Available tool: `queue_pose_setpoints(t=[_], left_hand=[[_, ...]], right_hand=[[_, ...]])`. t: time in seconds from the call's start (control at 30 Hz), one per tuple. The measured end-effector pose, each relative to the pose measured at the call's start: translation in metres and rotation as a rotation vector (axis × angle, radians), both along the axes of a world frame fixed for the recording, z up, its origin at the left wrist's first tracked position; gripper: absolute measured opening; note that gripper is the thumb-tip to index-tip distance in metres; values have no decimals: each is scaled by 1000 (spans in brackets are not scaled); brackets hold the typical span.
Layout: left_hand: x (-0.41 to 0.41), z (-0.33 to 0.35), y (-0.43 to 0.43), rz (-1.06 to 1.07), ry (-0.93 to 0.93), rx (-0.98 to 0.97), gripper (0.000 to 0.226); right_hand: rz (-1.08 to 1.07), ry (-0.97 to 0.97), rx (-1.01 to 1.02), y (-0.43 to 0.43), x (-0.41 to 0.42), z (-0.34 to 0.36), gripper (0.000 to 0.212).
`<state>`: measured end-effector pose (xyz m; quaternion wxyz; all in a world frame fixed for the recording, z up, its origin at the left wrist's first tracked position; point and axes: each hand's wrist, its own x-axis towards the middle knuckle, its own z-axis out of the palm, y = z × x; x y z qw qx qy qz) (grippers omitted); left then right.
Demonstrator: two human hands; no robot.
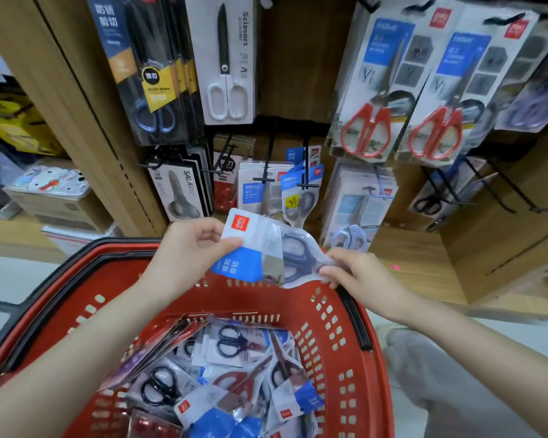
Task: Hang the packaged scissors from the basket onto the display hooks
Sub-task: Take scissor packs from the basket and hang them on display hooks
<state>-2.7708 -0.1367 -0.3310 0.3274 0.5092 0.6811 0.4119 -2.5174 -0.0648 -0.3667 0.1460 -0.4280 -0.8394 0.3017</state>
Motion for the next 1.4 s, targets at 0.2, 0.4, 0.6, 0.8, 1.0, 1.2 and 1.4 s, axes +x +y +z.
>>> queue_pose_setpoints(t=[0.2,0.4,0.6,0.8,1.0,1.2,1.4], left_hand=[[41,19,5,-49,47,265,20],[81,55,28,-192,76,454,19],[98,63,51,-289,216,623,8],[44,47,84,-204,565,488,23],[9,8,107,-313,927,237,44],[8,-25,124,-380,938,177,55],[2,-44,128,-408,925,195,58]], right_hand=[[-37,37,-166,-15,12,0,34],[-171,392,37,-12,10,68,35],[-154,464,303,5,4,101,26],[-290,433,430,44,19,91,11],[-363,190,290,83,15,32,26],[-358,70,44,116,-10,-23,39],[-324,122,36,142,-40,-45,26]])
